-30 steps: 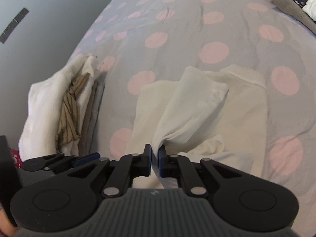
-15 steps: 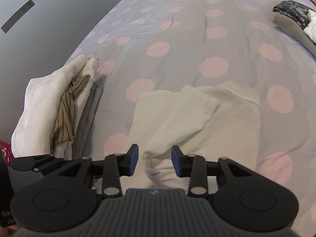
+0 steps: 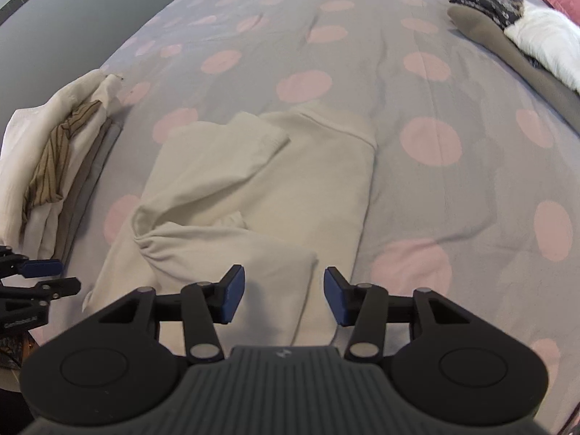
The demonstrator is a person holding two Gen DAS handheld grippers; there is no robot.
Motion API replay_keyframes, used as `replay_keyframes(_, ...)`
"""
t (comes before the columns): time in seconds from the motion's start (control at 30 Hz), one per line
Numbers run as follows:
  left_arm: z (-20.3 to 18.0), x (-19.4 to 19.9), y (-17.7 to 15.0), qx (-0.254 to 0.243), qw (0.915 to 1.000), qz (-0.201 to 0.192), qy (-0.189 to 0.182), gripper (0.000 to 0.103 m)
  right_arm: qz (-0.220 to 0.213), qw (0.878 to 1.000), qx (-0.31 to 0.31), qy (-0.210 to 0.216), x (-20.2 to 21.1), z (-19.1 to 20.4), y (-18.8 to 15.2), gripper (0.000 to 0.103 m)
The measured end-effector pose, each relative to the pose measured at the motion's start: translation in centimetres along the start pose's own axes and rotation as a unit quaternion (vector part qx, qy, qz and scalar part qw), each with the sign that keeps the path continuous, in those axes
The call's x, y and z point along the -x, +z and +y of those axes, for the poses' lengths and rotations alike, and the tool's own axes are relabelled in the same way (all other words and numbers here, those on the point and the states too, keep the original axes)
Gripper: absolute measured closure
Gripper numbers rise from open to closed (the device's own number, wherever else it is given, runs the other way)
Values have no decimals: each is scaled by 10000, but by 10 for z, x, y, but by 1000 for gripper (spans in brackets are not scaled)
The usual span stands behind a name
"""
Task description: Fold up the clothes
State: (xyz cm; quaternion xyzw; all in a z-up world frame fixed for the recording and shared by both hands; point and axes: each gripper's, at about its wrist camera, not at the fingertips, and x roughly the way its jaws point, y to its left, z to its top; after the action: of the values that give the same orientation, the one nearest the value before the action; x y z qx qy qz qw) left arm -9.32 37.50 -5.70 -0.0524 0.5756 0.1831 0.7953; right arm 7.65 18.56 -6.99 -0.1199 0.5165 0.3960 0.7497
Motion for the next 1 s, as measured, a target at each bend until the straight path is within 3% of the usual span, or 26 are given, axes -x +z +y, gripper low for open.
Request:
replay_keyframes(0.23, 3, 2, -4, 50, 10000, 47, 68, 71, 47, 9988, -412, 279, -34, -15, -3, 56)
replay_keyframes(0.33, 2, 1, -4, 27, 9999, 82, 92, 71, 29, 9994, -272, 229, -37, -9, -2, 82)
replay_keyframes(0.43, 1, -2, -4, -3, 9998, 139, 117, 71, -81, 9995, -89, 298, -24, 0, -4, 94)
replay_keyframes(0.73, 6, -2, -7, 146, 9996, 209, 73, 71, -622, 9912, 646, 969, 32, 41, -22, 95)
replay_keyframes(1.0, 20, 4, -11, 475, 9986, 199, 79, 71, -630, 9690, 1699, 1682, 45, 108, -56, 96)
